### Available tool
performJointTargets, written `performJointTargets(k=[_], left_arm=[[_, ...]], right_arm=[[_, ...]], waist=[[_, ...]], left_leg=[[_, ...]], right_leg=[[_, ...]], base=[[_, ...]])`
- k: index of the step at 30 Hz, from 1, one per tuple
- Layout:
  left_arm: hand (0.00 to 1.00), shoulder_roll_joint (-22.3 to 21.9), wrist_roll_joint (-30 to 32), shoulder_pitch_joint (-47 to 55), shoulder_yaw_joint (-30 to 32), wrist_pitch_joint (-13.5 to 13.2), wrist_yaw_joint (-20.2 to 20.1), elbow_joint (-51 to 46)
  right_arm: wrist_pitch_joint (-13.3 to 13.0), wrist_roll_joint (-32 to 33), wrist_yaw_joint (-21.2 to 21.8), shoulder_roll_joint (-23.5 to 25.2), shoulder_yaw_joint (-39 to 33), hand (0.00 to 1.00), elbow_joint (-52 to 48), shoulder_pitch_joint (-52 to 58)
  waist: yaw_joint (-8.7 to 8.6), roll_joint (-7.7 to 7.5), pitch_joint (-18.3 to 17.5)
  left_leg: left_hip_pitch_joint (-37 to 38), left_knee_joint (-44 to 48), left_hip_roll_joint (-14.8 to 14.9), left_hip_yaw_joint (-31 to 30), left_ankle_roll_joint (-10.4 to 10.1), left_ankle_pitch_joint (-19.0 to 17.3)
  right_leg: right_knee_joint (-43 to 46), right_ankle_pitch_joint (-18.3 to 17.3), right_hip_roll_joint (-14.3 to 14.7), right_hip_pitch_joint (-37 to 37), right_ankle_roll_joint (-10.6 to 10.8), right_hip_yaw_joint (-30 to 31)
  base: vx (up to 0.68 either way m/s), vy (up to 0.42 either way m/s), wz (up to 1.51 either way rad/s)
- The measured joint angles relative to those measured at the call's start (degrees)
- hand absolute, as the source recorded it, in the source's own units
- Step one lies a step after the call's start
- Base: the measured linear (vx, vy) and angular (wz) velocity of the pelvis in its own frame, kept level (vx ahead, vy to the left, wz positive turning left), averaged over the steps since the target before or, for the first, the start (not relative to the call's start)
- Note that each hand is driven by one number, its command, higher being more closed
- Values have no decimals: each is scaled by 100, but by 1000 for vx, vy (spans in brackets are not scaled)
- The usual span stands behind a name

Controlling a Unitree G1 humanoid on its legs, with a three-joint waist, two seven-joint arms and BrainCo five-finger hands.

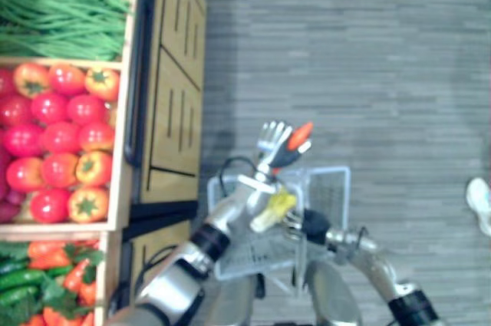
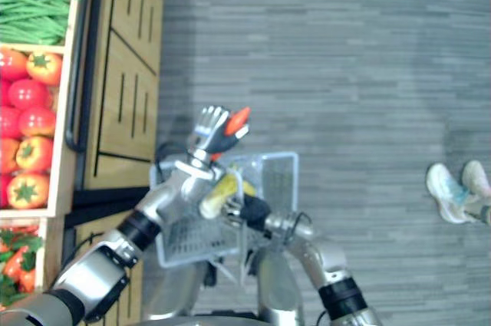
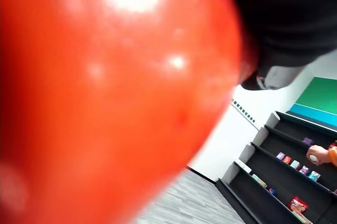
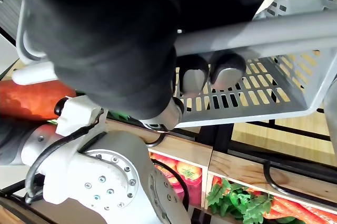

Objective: Pick vegetable in the basket

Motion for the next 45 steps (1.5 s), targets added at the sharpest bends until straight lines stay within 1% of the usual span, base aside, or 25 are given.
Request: performJointTargets(k=[1,2,4,7,10,12,14,17,18,22,24,26,30,33,36,37,39,40,41,45], left_arm=[[100,-4,-54,24,-33,7,-17,0],[100,-8,-156,76,-127,29,-47,-6],[100,-11,-170,146,-147,65,-90,-153],[100,-35,-197,346,-151,195,-97,-347],[100,-22,-297,638,-128,292,-28,-353],[100,-21,-378,816,-61,293,73,-354],[100,-21,-396,972,90,287,257,-462],[100,-12,-443,983,321,281,361,-570],[100,-2,-452,982,356,281,372,-568],[100,50,-869,1000,550,272,382,-529],[100,45,-901,1008,613,197,431,-337],[100,19,-999,1067,627,148,432,-262],[100,-184,-1049,1129,619,154,404,-50],[100,-246,-1049,1194,422,165,237,-36],[100,-295,-1055,1353,338,165,171,22],[100,-295,-1069,1496,292,163,139,25],[100,-295,-1085,1590,259,159,116,25],[0,-296,-1121,1658,227,156,106,26],[0,-299,-1136,1738,171,119,86,22],[0,-299,-1320,1927,34,2,23,26]], right_arm=[[-16,0,-21,4,22,100,5,-14],[-70,0,-68,8,56,100,28,-18],[-195,4,-153,16,104,100,92,-15],[-350,1,-213,21,103,100,190,-50],[-381,2,-224,23,-68,100,188,-30],[-387,2,-225,17,-128,100,188,-12],[-451,2,-225,14,-225,100,184,0],[-524,2,-226,21,-365,100,180,-6],[-542,2,-226,22,-383,100,172,-14],[-556,3,-226,20,-467,100,146,-35],[-555,3,-247,20,-495,100,148,-12],[-563,4,-249,22,-493,100,148,27],[-612,4,-395,32,-491,100,147,59],[-652,4,-508,58,-492,100,99,107],[-761,4,-615,93,-490,100,-60,209],[-855,4,-616,146,-492,100,-109,268],[-881,4,-616,164,-495,100,-115,285],[-888,4,-616,183,-495,100,-115,298],[-951,0,-615,199,-483,100,-146,349],[-1036,-8,-613,208,-475,100,-325,544]], waist=[[6,-5,3],[19,-5,3],[21,-6,4],[19,-6,4],[23,-6,4],[36,-6,4],[35,-3,6],[13,17,19],[7,17,25],[8,7,123],[8,0,134],[1,-8,139],[3,-8,139],[7,-8,139],[11,-8,139],[11,-8,139],[11,-6,140],[11,-4,141],[24,-3,142],[29,9,158]], left_leg=[[-9,-2,-14,-2,0,0],[-8,-2,-35,-8,3,2],[-9,-2,-77,-36,48,30],[-10,-2,-123,-101,56,35],[-5,-3,-132,-144,56,35],[-5,-4,-132,-161,57,35],[-5,-9,-125,-182,61,36],[12,-88,-97,-286,92,18],[13,-103,-87,-300,112,12],[-42,-123,-53,-300,157,16],[-104,-129,-28,-300,155,20],[-101,-137,1,-298,172,35],[-97,-150,19,-296,165,39],[-93,-152,13,-288,164,39],[-87,-153,3,-275,164,38],[-74,-153,-2,-265,164,38],[-50,-157,-4,-262,163,38],[-18,-166,-4,-259,162,36],[0,-174,-4,-250,158,33],[-5,-178,-2,-250,148,21]], right_leg=[[0,4,-14,-11,6,1],[0,15,-35,-9,20,7],[0,24,-76,-3,32,15],[1,43,-120,-3,58,29],[1,43,-132,18,58,27],[1,42,-131,21,58,27],[1,42,-124,22,58,28],[1,41,-88,16,56,13],[1,42,-76,9,56,13],[1,45,-40,-51,33,16],[2,59,-14,-117,19,15],[2,81,12,-118,8,11],[3,81,29,-122,8,13],[3,82,23,-122,9,28],[3,82,12,-121,9,40],[3,82,7,-112,9,48],[3,82,5,-89,9,50],[3,82,4,-61,9,55],[3,81,5,-49,9,73],[3,81,6,-51,9,98]], base=[[20,151,5],[12,109,7],[7,113,6],[-4,67,4],[-11,46,9],[-19,15,6],[-15,-2,1],[-43,-15,6],[-51,-23,4],[-19,-11,0],[0,0,0],[50,6,-2],[65,39,-1],[65,79,0],[49,72,-1],[39,59,-2],[21,33,-1],[24,51,-3],[13,39,-3],[4,28,0]])
